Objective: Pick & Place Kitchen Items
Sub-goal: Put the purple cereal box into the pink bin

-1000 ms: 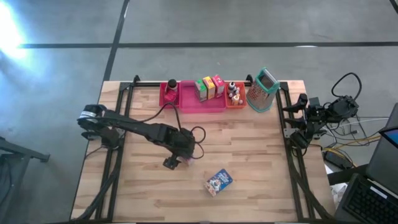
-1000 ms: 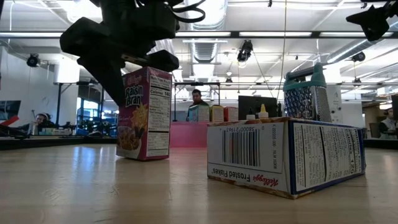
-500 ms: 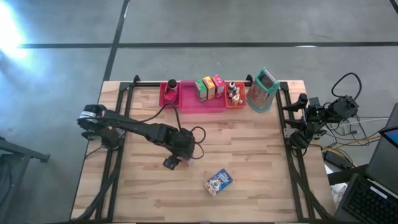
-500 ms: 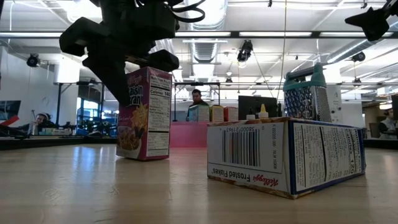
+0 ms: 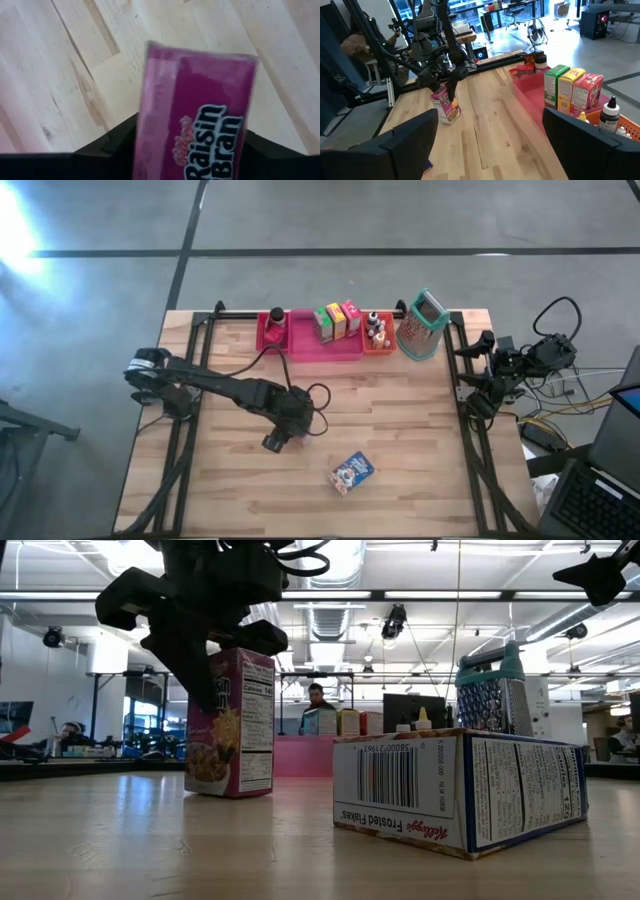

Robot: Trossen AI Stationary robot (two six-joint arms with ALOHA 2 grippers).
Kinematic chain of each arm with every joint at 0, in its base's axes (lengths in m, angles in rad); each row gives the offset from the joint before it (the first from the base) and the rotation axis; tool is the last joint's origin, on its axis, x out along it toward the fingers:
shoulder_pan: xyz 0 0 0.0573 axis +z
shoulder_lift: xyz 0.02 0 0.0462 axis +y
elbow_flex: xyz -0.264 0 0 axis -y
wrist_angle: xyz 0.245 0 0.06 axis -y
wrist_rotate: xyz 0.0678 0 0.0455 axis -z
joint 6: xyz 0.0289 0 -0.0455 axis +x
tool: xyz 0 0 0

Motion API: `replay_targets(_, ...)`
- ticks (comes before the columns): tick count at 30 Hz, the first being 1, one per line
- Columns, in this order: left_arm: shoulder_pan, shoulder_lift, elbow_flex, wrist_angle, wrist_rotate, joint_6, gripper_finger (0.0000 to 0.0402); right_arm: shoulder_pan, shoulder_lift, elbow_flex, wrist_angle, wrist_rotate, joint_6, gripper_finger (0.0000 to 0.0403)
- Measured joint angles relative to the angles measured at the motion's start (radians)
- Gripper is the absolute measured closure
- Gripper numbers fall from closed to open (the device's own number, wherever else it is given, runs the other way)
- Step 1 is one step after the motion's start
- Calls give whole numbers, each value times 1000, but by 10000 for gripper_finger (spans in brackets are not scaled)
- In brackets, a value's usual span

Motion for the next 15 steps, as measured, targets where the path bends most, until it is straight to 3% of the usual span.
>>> replay_targets(7, 0, 0, 3, -2, -4, -4, 220, 0, 0, 0, 0, 0, 0, 42)
replay_targets(15, 8, -2, 95, -43, -153, -86, 248, 0, 0, 0, 0, 0, 0, 64)
